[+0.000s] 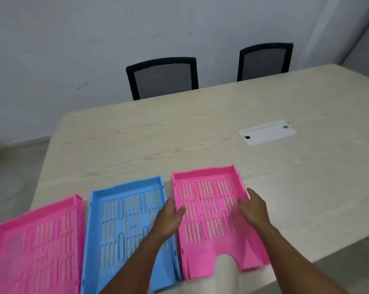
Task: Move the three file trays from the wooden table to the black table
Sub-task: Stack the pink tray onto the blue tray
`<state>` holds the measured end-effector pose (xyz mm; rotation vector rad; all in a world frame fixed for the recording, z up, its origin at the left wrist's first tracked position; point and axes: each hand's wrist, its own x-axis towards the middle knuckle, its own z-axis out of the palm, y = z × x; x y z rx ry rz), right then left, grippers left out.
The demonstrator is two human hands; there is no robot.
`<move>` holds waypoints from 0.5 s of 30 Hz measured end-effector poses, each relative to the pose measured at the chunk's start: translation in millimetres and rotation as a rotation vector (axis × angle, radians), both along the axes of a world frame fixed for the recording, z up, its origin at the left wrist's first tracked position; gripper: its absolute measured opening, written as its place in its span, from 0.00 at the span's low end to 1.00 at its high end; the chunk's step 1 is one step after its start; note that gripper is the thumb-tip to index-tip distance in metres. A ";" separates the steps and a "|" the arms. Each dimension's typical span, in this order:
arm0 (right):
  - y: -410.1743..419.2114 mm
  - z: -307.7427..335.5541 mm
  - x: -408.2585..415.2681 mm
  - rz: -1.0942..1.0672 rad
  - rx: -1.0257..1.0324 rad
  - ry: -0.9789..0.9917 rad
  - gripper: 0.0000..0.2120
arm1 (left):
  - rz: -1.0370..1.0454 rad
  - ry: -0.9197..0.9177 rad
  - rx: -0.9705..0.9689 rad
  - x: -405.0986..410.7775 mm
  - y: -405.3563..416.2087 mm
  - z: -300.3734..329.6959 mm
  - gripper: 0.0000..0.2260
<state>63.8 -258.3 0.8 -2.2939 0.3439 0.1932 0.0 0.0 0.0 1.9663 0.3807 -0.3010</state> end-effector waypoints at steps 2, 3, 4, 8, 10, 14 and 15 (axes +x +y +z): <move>-9.2 -4.5 -5.5 0.009 -0.033 0.101 0.21 | -0.010 0.038 -0.043 2.1 -3.6 -1.0 0.27; -14.2 -9.4 -8.5 0.023 -0.050 0.124 0.18 | -0.019 0.050 -0.057 1.6 -4.6 -2.5 0.26; -17.7 -10.3 -11.2 0.031 -0.063 0.142 0.14 | -0.032 0.069 -0.067 2.2 -5.7 -3.6 0.26; -22.3 -5.8 -8.4 0.054 -0.083 0.104 0.16 | -0.012 0.123 -0.096 7.9 -8.8 -3.3 0.28; -27.0 -2.7 -3.1 0.064 -0.094 0.101 0.17 | 0.028 0.108 -0.126 9.1 -11.3 -4.2 0.28; -30.4 19.6 11.0 0.042 -0.095 0.036 0.17 | 0.095 0.025 -0.245 14.3 -16.9 2.6 0.32; -29.9 26.2 14.8 0.033 -0.096 0.007 0.17 | 0.104 -0.006 -0.270 16.5 -17.7 5.4 0.33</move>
